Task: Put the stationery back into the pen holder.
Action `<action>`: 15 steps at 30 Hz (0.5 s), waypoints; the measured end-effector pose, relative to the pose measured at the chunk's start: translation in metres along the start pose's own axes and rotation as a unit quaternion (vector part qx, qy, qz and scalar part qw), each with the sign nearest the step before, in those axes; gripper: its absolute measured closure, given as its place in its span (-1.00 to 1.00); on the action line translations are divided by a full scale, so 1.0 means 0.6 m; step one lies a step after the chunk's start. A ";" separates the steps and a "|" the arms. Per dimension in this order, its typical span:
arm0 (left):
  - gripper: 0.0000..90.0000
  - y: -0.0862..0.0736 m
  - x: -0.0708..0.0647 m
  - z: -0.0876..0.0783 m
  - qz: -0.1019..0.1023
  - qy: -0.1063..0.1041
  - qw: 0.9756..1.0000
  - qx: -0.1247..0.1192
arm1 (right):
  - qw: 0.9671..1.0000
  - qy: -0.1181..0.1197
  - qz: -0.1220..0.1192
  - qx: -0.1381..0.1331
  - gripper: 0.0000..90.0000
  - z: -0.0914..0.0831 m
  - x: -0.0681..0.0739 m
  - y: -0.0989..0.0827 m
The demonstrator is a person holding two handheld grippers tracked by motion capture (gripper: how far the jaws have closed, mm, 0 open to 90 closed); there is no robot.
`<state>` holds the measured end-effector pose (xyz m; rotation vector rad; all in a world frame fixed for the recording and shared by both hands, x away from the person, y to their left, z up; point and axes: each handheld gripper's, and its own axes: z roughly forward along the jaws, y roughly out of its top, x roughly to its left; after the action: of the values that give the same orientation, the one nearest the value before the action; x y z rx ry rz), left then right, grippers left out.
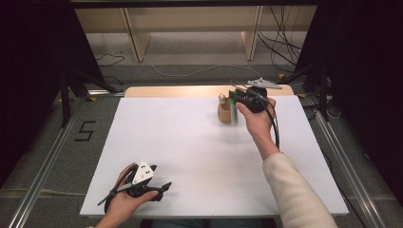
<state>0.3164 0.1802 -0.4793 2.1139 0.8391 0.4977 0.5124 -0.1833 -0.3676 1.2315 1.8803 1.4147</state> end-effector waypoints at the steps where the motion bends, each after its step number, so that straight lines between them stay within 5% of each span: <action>1: -0.55 0.000 0.000 0.000 0.000 -0.001 1.000 0.000 | 1.000 -0.002 0.000 0.000 0.50 0.004 -0.002 0.003; 15: -0.55 0.000 -0.002 -0.001 -0.001 0.000 1.000 -0.003 | 1.000 -0.009 0.002 -0.004 0.50 0.021 -0.008 0.022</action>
<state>0.3152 0.1798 -0.4789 2.1068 0.8378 0.4988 0.5297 -0.1804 -0.3602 1.2409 1.8589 1.4070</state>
